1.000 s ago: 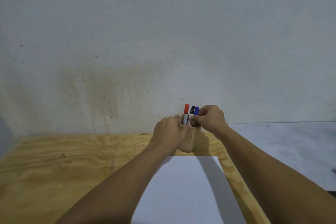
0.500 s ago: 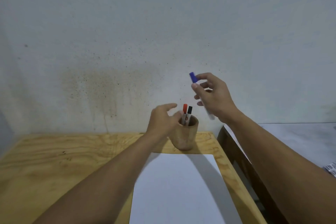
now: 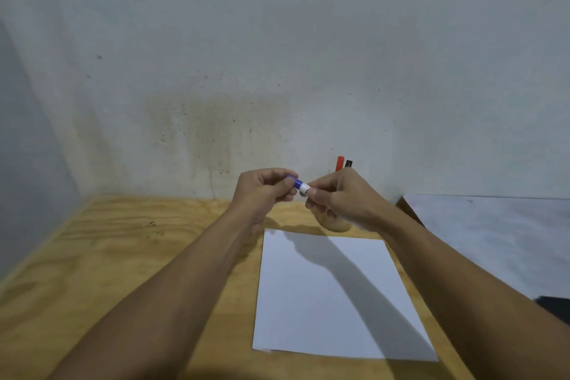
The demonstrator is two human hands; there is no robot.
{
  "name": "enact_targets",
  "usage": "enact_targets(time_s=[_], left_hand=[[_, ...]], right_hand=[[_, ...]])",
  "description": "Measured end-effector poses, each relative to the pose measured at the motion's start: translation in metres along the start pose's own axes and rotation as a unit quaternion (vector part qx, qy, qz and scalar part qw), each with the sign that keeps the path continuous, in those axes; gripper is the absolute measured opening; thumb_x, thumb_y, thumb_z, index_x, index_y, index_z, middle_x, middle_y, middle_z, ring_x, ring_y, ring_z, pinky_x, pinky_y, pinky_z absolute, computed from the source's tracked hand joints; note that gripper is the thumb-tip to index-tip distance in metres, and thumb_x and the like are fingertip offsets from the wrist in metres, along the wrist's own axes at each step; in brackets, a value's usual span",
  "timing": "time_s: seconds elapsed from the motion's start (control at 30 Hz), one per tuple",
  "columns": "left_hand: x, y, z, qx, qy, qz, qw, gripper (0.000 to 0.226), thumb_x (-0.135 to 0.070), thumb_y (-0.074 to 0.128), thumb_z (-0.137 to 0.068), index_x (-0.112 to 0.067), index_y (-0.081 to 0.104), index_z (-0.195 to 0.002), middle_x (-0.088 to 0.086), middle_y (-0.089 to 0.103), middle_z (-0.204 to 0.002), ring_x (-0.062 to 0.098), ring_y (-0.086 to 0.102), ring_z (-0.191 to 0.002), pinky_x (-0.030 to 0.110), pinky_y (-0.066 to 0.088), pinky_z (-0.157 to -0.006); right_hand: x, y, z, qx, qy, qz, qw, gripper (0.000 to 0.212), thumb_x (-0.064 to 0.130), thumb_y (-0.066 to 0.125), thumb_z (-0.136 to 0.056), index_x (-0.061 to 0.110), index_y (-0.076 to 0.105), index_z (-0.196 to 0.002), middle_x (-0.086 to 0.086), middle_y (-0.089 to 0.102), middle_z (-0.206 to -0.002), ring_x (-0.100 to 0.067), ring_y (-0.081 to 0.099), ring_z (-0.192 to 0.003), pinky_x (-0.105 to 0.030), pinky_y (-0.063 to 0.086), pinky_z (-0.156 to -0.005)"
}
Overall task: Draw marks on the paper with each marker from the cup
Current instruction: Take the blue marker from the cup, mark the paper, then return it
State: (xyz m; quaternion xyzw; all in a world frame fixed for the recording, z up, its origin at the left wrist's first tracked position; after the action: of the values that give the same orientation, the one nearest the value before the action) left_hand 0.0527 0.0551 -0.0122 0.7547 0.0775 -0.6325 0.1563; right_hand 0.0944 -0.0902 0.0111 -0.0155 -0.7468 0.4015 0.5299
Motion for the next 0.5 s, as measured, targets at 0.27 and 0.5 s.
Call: enact_targets(time_s=[0.27,0.5], left_hand=[[0.030,-0.076,0.005,-0.140,-0.047,-0.179,0.973,0.008,-0.001,0.067,-0.081,-0.005,0.071,-0.074,0.014,0.067,-0.071,0.017,0.059,-0.057,0.023,0.054,-0.052],[0.063,-0.096,0.009,-0.130,-0.030,-0.374,0.918,0.015,0.000,0.064,-0.082,0.000,0.071,-0.096,0.013,0.072,-0.094,0.015,0.062,-0.076,0.026,0.049,-0.077]], right_hand=[[-0.020,0.024,0.013,-0.048,-0.005,0.000,0.999,0.020,0.008,0.063,-0.093,0.010,0.063,-0.113,-0.020,0.069,-0.086,-0.027,0.068,-0.071,-0.039,0.059,-0.066],[-0.038,0.057,0.010,0.018,0.130,-0.456,0.880,0.026,-0.001,0.040,-0.100,-0.005,0.062,-0.114,-0.028,0.065,-0.099,-0.030,0.073,-0.073,-0.039,0.062,-0.065]])
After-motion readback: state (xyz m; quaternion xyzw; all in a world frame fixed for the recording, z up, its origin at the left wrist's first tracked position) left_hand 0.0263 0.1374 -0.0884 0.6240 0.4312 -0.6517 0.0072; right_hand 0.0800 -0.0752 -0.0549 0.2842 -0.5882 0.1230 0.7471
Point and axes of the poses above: each hand's wrist, its own z-axis away from the middle knuckle, its own y-axis out of the palm, x = y × z, the point moved 8 cm from there along -z, towards the middle knuckle
